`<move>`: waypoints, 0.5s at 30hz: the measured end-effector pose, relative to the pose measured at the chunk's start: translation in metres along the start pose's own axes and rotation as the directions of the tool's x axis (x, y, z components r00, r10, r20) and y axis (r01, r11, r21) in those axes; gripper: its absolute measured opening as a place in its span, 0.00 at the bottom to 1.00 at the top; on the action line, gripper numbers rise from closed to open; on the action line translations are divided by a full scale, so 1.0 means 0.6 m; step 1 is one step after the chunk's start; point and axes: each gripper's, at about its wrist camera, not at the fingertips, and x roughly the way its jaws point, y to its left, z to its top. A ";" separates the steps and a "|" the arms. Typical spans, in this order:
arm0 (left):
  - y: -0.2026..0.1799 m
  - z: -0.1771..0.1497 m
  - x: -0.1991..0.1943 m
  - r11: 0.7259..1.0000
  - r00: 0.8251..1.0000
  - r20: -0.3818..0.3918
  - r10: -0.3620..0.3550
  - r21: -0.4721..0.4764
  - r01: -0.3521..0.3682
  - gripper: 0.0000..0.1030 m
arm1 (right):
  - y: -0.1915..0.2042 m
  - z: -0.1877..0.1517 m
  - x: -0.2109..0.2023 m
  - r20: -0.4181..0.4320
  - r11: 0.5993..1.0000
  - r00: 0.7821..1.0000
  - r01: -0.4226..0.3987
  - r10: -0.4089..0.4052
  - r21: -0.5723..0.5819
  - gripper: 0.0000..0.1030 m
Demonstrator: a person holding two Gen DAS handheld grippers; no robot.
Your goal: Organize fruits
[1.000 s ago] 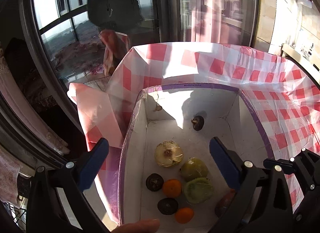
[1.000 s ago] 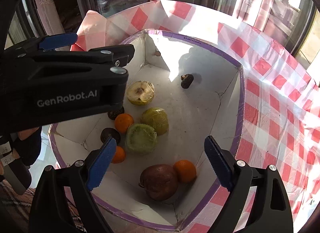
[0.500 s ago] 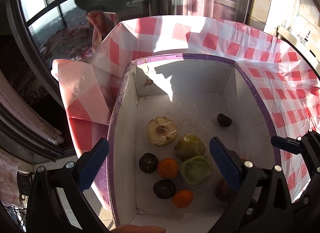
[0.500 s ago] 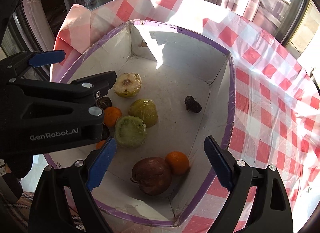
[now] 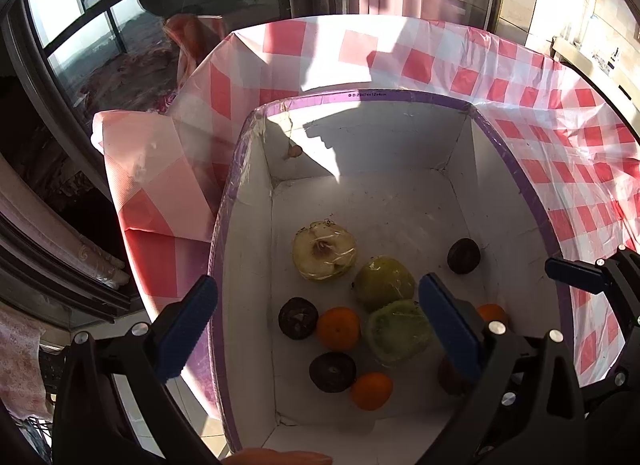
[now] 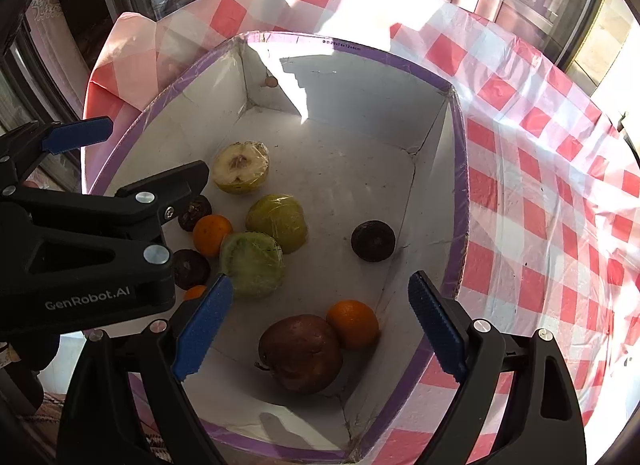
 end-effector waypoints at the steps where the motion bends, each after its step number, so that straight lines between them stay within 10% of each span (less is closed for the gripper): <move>1: 0.000 0.000 0.001 1.000 1.000 -0.002 -0.001 0.000 0.001 0.98 | 0.000 0.000 0.000 -0.001 1.000 1.000 -0.001 0.001 -0.001 0.84; 15: 0.000 0.000 0.002 1.000 1.000 -0.013 0.000 0.001 0.000 0.98 | 0.005 -0.002 0.001 -0.004 1.000 1.000 -0.011 0.011 -0.012 0.84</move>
